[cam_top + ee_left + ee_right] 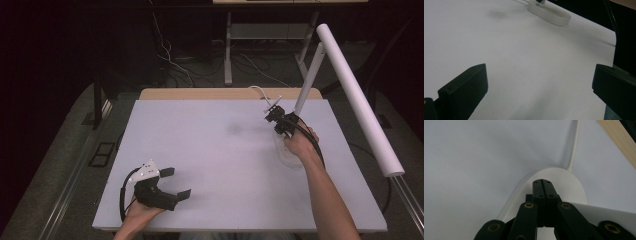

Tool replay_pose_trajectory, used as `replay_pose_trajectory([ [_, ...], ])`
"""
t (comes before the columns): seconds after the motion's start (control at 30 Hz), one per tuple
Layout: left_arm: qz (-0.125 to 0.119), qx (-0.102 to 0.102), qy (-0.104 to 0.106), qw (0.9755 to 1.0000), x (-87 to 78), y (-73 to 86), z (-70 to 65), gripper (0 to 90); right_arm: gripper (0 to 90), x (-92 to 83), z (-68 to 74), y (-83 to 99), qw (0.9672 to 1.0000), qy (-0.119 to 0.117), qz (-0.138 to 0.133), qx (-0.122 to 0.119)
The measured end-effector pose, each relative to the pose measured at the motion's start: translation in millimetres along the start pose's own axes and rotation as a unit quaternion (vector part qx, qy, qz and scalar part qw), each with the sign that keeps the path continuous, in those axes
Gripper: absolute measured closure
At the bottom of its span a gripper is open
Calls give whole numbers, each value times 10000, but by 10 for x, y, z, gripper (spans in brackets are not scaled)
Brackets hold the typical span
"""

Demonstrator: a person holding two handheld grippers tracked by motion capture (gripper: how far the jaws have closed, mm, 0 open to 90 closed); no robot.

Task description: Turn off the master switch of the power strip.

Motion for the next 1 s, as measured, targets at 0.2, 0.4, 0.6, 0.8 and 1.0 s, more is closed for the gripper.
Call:
replay_pose_trajectory([
  [0.2, 6, 2, -6, 10000, 5, 1, 1, 0, 892, 18, 2, 7, 10000, -24, -63, -9],
  [0.4, 6, 7, -5, 10000, 0, 1, 4, 0, 892, 43, 17, 3, 10000, 13, -30, -15],
  [0.6, 0, -3, 5, 10000, 3, 0, 0, 0, 891, 42, 17, 8, 10000, -9, -41, -8],
  [0.8, 13, 10, 0, 10000, 5, 3, -2, 0, 892, 41, 10, 23, 9999, -48, -104, 50],
  [1.0, 26, 19, -10, 10000, 6, 5, -5, 0, 892, 56, 19, 25, 9999, -39, -92, 68],
])
Point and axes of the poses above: each handheld gripper's, and its own axes: x roughly forward along the jaws, y roughly out of its underside, z roughly to its left, the point moved 5 cm from there along x, roughly forward along the jaws, and after that the axes turned 6 degrees about -x, right-handed, at the moved point
